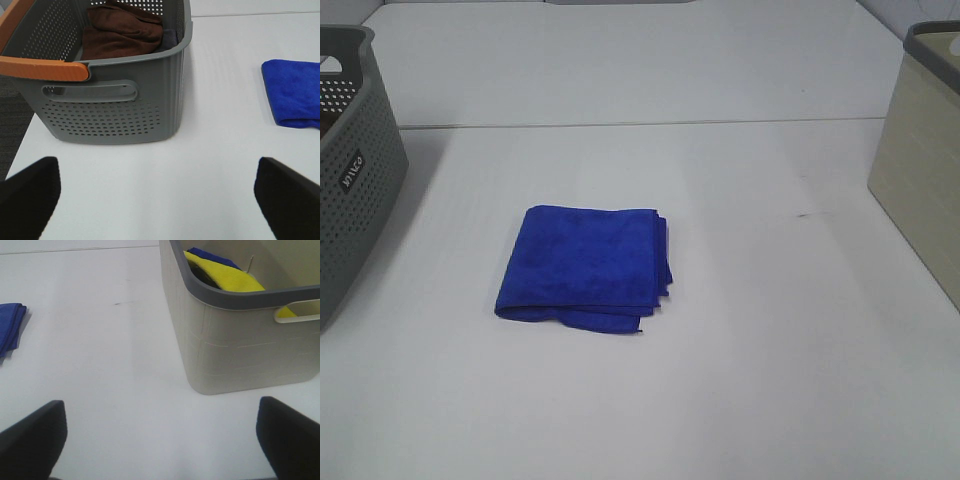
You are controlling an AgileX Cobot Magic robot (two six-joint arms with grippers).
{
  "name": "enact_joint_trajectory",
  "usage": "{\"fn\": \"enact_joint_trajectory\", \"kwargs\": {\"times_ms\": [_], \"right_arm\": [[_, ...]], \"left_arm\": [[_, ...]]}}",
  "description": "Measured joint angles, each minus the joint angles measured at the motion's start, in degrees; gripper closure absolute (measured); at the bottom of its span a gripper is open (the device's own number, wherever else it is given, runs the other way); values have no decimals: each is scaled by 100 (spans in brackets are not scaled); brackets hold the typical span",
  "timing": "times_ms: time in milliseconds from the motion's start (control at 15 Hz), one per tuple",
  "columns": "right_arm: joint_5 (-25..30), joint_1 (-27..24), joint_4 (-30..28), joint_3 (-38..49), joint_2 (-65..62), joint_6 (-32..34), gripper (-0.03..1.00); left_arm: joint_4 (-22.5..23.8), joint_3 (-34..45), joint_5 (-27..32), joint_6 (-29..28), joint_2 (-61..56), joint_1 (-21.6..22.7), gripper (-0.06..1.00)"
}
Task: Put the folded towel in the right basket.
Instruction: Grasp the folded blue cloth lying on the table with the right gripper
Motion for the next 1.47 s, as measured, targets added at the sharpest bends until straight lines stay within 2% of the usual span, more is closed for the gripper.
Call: {"fn": "enact_joint_trajectory", "kwargs": {"times_ms": [1467], "right_arm": [[0,0,0,0,0,0,-1]], "left_arm": [[0,0,0,0,0,0,-3]]}}
